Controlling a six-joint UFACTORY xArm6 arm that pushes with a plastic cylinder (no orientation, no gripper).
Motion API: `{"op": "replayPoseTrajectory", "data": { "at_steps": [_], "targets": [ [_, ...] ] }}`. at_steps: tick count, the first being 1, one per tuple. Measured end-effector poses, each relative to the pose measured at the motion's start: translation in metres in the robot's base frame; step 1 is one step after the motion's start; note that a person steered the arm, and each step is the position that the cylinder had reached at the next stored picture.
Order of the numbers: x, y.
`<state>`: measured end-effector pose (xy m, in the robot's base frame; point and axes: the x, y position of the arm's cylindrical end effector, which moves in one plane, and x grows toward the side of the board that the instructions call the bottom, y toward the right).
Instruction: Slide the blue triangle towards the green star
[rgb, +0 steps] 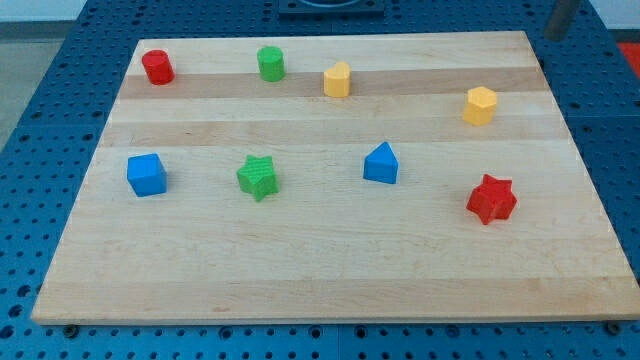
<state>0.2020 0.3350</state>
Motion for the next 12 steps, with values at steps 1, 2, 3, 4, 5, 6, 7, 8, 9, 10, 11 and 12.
{"op": "replayPoseTrajectory", "data": {
  "at_steps": [1, 2, 3, 4, 5, 6, 7, 8, 9, 10, 11, 12],
  "targets": [
    [0.000, 0.000],
    [0.000, -0.015],
    [0.000, -0.029],
    [0.007, -0.058],
    [0.013, -0.083],
    [0.015, -0.106],
    [0.016, -0.115],
    [0.035, -0.125],
    [0.113, -0.150],
    [0.117, -0.155],
    [0.116, -0.180],
    [0.138, -0.217]
  ]
}}
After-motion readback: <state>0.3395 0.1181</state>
